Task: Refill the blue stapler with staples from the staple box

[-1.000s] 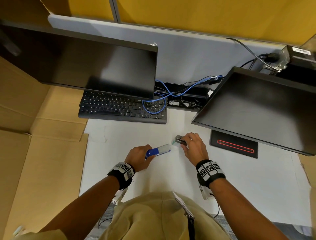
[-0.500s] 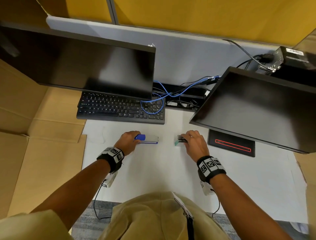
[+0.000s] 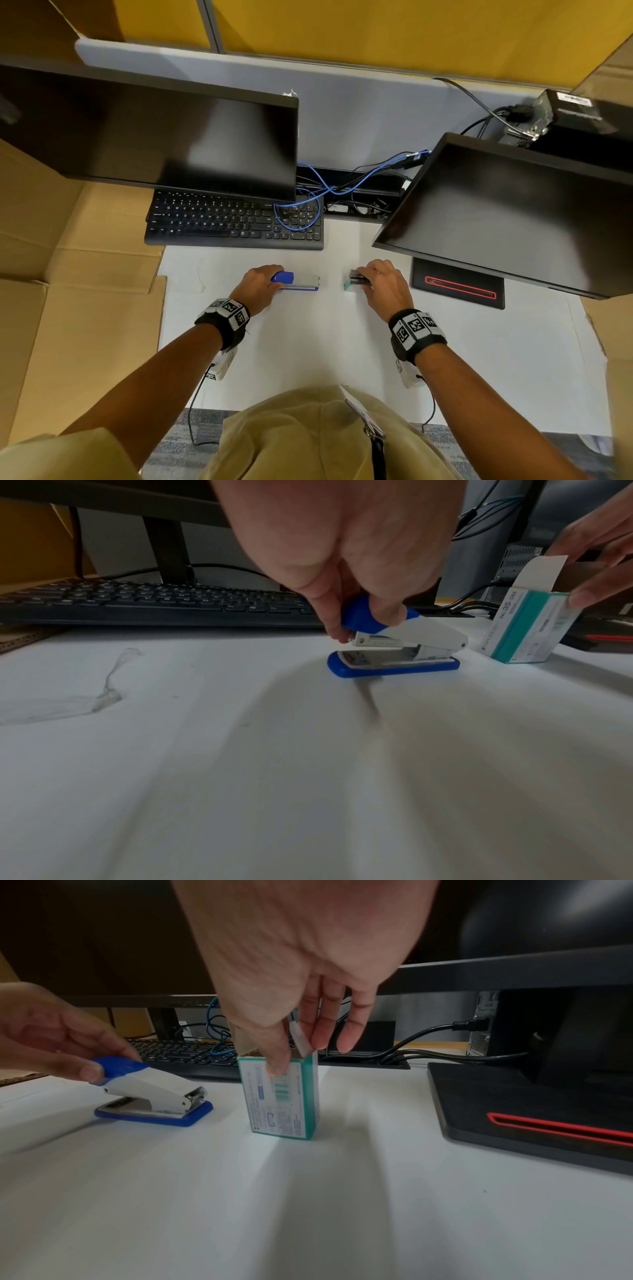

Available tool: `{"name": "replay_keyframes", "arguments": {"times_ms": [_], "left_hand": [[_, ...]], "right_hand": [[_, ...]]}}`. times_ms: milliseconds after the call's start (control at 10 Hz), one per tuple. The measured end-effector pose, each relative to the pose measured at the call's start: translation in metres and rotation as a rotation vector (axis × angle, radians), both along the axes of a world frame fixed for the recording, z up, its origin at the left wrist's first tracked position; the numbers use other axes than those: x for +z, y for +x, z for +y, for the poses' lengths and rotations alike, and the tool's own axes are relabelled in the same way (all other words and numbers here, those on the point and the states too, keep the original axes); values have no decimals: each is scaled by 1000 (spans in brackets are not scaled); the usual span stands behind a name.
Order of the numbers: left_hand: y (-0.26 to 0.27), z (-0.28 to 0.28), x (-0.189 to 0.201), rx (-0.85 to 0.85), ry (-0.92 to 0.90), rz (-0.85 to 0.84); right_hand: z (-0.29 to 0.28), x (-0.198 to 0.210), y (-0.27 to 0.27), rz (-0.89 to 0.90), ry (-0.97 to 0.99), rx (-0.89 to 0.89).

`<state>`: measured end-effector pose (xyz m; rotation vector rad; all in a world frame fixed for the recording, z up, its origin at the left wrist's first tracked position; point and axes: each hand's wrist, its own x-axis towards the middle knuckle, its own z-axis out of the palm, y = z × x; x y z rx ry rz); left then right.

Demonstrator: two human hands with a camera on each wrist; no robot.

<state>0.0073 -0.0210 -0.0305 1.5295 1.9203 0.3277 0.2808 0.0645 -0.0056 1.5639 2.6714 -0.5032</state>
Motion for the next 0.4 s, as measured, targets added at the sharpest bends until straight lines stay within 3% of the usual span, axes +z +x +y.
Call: {"name": "replay_keyframes", "arguments": {"times_ms": [200, 400], "left_hand": [[1, -2, 4, 23, -51, -10], [0, -4, 7, -35, 50, -49]], "right_hand": [[1, 1, -2, -22, -26, 3], [0, 7, -4, 56, -42, -21]]}}
